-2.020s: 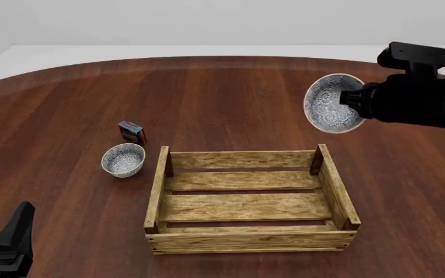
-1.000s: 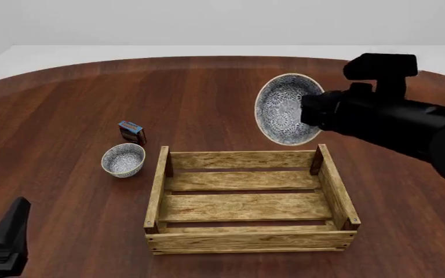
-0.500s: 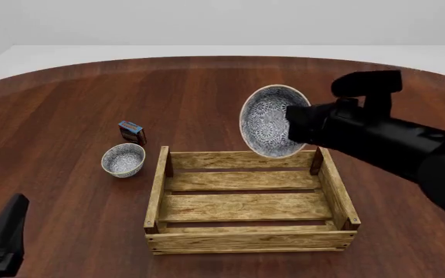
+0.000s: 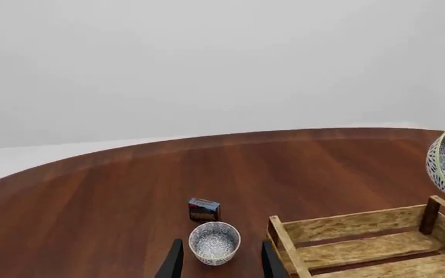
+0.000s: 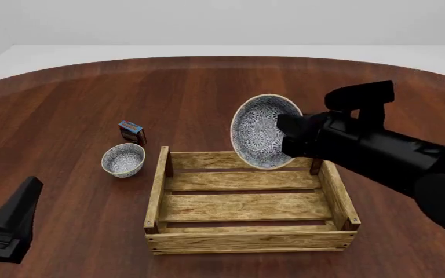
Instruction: Stack the right bowl on the left bowl and place them in the tray.
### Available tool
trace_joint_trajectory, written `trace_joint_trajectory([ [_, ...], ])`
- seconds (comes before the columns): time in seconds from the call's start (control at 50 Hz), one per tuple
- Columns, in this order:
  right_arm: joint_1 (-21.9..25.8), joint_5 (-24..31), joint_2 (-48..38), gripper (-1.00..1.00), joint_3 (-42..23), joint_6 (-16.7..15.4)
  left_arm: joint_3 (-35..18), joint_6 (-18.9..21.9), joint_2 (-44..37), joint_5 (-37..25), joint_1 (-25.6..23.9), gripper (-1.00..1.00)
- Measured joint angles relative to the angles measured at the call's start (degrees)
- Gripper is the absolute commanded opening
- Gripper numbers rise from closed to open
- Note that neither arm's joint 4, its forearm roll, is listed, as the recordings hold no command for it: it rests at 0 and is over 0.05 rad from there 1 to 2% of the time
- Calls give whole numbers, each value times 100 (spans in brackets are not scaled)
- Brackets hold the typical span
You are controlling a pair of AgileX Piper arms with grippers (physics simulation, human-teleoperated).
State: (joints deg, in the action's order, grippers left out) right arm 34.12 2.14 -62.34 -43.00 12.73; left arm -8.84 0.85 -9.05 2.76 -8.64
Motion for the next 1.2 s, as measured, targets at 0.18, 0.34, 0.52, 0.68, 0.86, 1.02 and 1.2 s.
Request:
trace_joint_trajectory([
  [0.18,16,-19,19,-100,-3,-22,-191,48,-671,529,-405,100],
  [0.34,22,-52,-18,-100,-5,-45,-400,172,-1207,911,-847,100],
  [0.52,34,-76,-68,-100,-8,-75,-720,288,-1813,1212,-1362,100],
  [0.68,39,-70,-70,-100,-15,-89,-1029,354,-2415,1443,-1765,100],
  [0.86,28,-66,-54,-100,-12,-94,-1394,395,-2951,1567,-2162,100],
  [1.02,24,-65,-51,-100,-9,-96,-1737,358,-3434,1628,-2534,100],
  [1.2,22,-72,-66,-100,-9,-99,-2074,377,-3930,1689,-2846,100],
])
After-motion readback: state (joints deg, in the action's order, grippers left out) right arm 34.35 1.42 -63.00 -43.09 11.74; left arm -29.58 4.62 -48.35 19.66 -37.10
